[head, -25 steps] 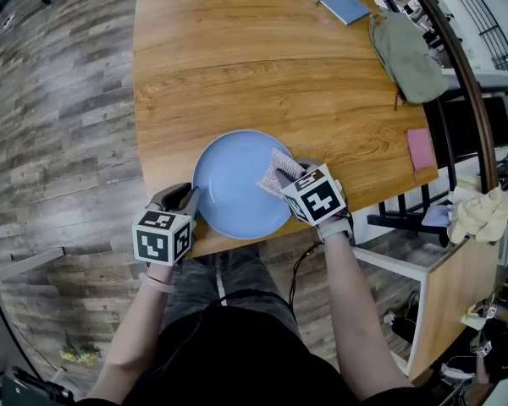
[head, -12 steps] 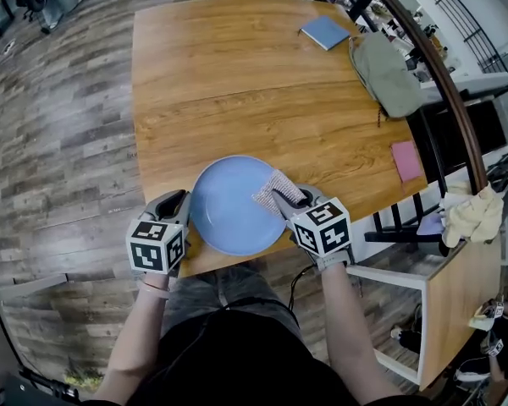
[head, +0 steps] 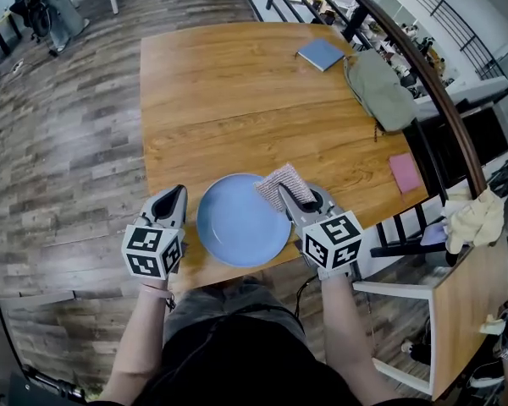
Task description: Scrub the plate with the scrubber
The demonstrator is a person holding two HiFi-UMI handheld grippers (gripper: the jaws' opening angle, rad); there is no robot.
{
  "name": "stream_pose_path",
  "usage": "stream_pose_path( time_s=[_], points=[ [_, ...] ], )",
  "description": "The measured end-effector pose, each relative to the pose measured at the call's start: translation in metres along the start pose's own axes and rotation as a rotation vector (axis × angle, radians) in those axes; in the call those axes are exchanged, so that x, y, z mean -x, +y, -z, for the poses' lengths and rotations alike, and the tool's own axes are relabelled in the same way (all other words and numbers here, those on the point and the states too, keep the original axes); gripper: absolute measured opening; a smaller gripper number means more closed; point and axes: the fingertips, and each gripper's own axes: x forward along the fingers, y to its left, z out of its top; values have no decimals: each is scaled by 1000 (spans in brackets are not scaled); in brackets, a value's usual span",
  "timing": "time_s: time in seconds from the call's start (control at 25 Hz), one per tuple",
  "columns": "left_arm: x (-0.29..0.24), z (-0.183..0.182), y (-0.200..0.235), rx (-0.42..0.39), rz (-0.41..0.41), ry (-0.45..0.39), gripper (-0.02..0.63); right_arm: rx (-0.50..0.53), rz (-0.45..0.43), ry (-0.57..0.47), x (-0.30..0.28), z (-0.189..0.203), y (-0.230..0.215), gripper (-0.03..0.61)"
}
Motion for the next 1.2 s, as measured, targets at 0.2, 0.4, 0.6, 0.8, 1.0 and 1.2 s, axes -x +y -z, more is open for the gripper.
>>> stream_pose_path(
  time_s=[0.2,0.4,0.6,0.8,1.0,1.2],
  points=[
    [14,-38,3,-10,1,-104,-3,11,16,-93,7,-31,5,72],
    [29,-79,-1,-44,6,-229,-3,34,27,-187,16,-67,9,72],
    [37,-106,-2,-78,-7,-298,-3,130,84,-277,24,-100,11,72],
    [37,-116,-6,-80,1,-322,-3,110,105,-335,30,-112,8,72],
    [40,-124,-3,-76,1,-333,-3,103,113,-366,34,-119,4,72],
    [45,-131,-1,-55,-8,-362,-3,110,101,-401,39,-128,4,72]
  ],
)
